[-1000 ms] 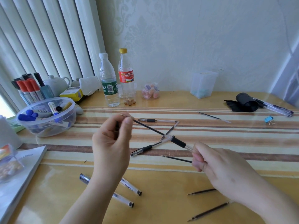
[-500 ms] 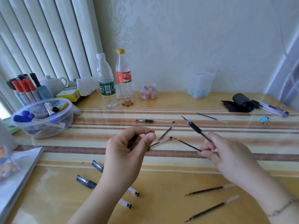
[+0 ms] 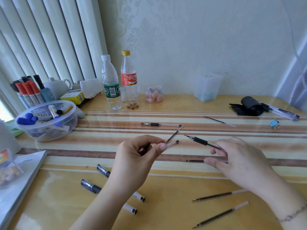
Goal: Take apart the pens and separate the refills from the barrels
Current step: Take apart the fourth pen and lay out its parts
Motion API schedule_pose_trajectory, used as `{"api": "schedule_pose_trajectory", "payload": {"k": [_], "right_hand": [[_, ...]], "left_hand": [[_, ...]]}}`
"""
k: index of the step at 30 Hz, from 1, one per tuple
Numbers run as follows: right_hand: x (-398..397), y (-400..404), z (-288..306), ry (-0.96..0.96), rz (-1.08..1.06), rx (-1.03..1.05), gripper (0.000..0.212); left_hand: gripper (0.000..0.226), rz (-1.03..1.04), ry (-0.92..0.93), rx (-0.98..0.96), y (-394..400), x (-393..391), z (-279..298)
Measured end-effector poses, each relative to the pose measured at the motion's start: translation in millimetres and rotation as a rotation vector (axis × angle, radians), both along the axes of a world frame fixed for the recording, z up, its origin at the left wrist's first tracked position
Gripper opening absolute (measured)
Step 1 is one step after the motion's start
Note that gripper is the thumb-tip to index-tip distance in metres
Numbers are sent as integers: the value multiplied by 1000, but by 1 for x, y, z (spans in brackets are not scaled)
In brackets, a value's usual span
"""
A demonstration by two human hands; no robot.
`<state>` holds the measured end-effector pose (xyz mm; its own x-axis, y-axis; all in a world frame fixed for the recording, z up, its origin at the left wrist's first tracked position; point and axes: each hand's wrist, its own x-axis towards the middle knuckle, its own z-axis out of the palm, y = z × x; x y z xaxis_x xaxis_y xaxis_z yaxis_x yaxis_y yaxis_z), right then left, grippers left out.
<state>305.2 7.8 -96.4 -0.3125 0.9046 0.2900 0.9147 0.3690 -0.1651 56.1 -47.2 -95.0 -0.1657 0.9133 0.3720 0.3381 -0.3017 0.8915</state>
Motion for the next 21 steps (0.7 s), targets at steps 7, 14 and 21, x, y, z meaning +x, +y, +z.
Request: {"api": "schedule_pose_trajectory", "payload": {"k": [7,14,21], "right_hand": [[-19,-18,0,187,256,-29,63],[-16,-16,-3,125,249,32,68],[-19,-21,4,-31,236,113,55]], "left_hand": [[13,-80,-23,-24,3,0,-3],[13,-97,-28,1,1,3,-1],[7,-64,122,5,-3,6,2]]}}
